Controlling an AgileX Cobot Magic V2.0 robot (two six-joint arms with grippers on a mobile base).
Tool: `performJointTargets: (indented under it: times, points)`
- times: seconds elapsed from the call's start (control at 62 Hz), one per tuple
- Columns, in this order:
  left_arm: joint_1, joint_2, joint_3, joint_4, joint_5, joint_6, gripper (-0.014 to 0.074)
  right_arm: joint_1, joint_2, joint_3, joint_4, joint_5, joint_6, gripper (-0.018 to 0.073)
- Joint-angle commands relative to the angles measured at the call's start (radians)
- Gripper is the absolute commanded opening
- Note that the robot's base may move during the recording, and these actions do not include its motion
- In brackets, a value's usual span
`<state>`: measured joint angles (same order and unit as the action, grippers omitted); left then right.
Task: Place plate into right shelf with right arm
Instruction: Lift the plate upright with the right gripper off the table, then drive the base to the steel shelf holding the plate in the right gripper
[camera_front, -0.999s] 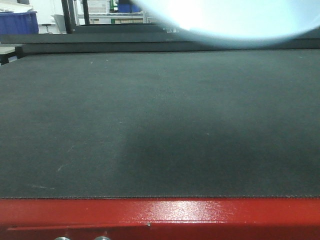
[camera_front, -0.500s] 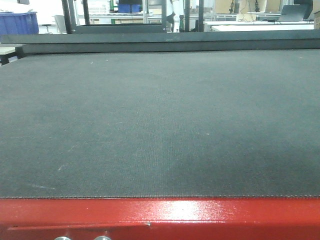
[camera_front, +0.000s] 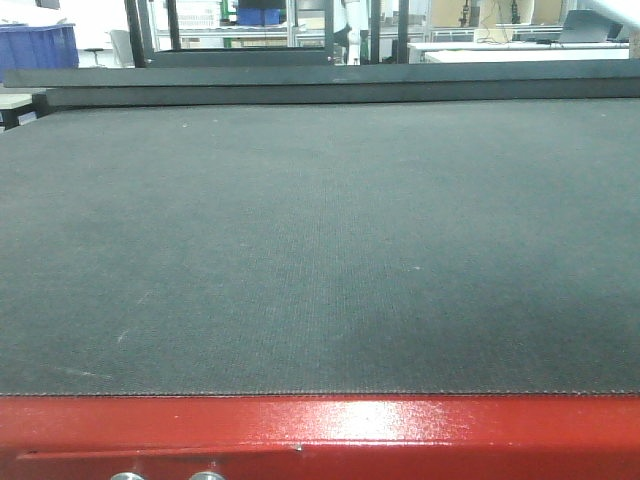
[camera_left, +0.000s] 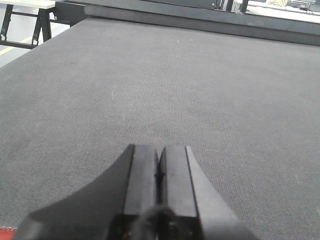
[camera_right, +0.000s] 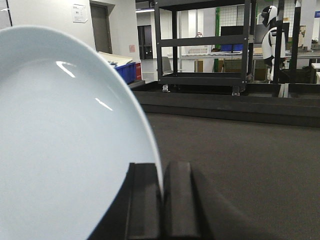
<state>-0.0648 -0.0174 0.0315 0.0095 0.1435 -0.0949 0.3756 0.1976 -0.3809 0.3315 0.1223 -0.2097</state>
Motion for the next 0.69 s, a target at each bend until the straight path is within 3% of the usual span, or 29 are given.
performJointTargets:
  times: [0.0,0.677]
  points:
    - [-0.005,-0.004,0.010,-0.002,-0.086,-0.006,-0.0047,0.000,0.008,-0.028,0.008,-0.107,-0.009,0.0055]
    - [-0.005,-0.004,0.010,-0.002,-0.086,-0.006,-0.0047,0.000,0.008,-0.028,0.008,-0.107,-0.009,0.0055]
